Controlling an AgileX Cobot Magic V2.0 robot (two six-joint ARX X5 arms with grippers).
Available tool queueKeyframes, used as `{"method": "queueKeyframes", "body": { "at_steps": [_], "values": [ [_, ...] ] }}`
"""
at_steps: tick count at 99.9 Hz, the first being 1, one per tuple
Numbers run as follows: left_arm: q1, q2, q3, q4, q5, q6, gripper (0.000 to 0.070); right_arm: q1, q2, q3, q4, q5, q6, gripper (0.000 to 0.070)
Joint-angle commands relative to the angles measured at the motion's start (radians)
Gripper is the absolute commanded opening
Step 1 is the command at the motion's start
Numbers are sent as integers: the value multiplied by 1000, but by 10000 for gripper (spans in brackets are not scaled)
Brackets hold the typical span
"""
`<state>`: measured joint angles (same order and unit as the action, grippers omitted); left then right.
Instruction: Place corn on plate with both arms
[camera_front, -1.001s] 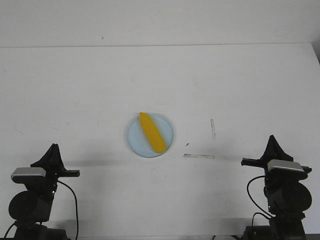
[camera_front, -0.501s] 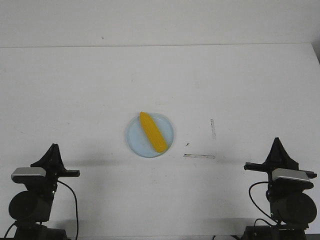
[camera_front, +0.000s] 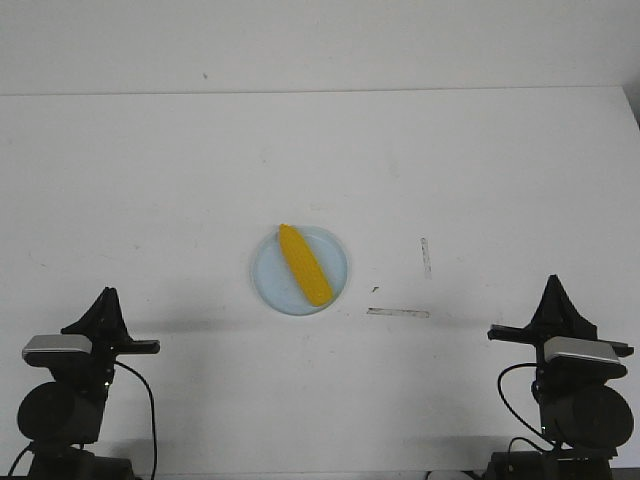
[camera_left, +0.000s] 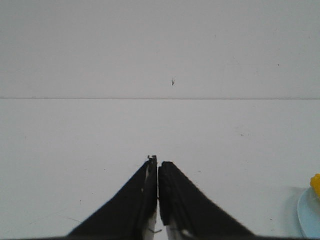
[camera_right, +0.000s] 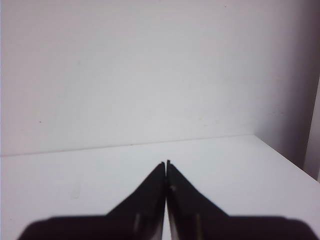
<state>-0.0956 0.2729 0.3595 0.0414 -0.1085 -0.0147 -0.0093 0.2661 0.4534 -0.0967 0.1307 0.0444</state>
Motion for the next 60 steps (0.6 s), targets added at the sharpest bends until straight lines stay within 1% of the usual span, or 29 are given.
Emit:
{"method": "queueKeyframes", "body": {
  "at_steps": [1,13,19,25,31,47,60],
  "values": [
    [2,0,5,12,-3,-4,1,-1,-1,3,8,1,3,3],
    [2,-2,5,10,-3,-2,1,-1,-1,3,8,1,3,3],
    [2,-31,4,-17,-2,-1,1,-1,-1,3,7,1,3,3],
    [2,-52,0,-21,24,-1,1,-1,-2,3,8,1,3,3],
    [5,-73,-9,-19,32,-1,1,-1,-2,3,8,1,3,3],
    [36,-132,-66,32,64,-10,1,-1,-3,3,7,1,3,3],
    [58,-179,-147,90,68,-32,1,-1,-3,3,8,1,3,3]
  ]
}}
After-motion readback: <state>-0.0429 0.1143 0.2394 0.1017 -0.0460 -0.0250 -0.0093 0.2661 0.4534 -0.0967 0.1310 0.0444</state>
